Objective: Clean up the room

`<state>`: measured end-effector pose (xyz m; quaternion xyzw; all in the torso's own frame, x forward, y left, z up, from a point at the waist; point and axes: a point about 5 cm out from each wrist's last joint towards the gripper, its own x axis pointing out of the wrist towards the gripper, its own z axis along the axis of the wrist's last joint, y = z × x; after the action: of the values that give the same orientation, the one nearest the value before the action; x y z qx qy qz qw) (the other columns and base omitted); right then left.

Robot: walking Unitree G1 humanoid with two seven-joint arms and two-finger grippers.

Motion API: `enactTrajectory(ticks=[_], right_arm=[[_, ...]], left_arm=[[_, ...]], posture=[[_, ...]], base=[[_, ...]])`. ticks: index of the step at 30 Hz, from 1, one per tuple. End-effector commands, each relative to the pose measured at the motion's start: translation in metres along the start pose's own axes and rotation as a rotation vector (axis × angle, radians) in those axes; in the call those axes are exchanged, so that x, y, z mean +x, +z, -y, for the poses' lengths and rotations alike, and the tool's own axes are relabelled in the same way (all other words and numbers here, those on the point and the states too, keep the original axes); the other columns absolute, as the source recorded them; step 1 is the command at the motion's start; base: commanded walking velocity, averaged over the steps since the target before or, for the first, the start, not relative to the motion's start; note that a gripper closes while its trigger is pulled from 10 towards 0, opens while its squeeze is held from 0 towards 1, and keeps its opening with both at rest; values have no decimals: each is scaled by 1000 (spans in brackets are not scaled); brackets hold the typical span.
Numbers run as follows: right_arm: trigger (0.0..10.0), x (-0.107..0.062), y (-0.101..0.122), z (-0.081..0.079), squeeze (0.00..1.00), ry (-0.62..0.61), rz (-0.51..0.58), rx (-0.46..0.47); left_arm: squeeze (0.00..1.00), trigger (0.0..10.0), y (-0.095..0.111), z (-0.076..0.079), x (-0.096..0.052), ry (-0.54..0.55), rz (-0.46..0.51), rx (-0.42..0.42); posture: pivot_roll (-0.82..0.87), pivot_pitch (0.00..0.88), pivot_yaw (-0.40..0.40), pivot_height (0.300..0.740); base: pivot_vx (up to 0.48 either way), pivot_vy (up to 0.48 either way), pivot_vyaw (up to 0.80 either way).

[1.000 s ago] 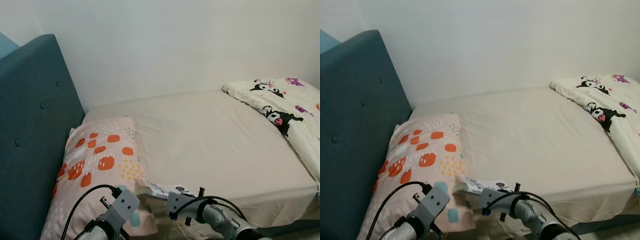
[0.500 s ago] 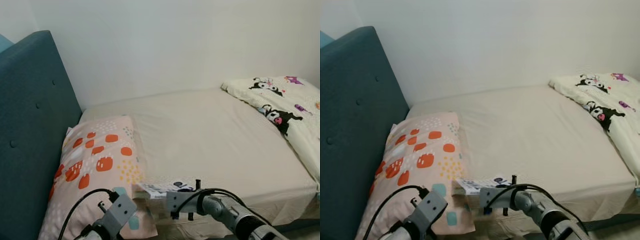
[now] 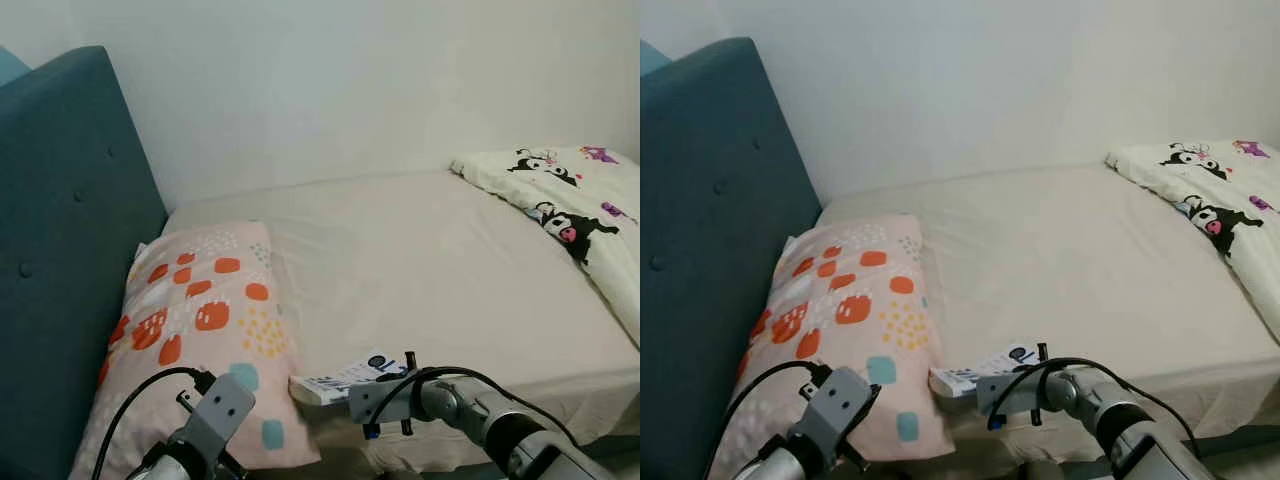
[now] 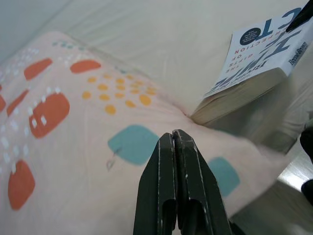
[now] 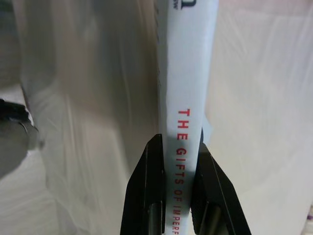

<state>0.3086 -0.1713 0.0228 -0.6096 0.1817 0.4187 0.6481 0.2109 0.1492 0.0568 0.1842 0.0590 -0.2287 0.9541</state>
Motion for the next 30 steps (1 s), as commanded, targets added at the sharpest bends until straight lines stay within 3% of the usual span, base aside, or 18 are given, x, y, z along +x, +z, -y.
enactTrajectory(ticks=[1,11,22,26,30], right_arm=[[10000,-5,-10,13,0,-33,-63,-14],[10000,-14,-35,28,0,-104,-245,-18],[10000,1,-14,11,0,-79,-179,-75],[10000,5,-5,14,0,-102,-161,-96],[10000,9,5,18,0,-105,-142,-155]], left_arm=[[0,10000,4,-1,1,-8,16,-4],[0,10000,15,7,7,-32,60,-20],[0,10000,16,9,12,-49,61,-2],[0,10000,21,11,12,-59,85,-4],[0,10000,28,22,10,-141,117,-38]], posture=[[-55,36,-9,615],[-59,42,-13,615],[-61,59,-11,615],[-55,71,-13,615],[-51,76,-19,615]], base=[[0,0,0],[0,0,0],[0,0,0],[0,0,0],[0,0,0]])
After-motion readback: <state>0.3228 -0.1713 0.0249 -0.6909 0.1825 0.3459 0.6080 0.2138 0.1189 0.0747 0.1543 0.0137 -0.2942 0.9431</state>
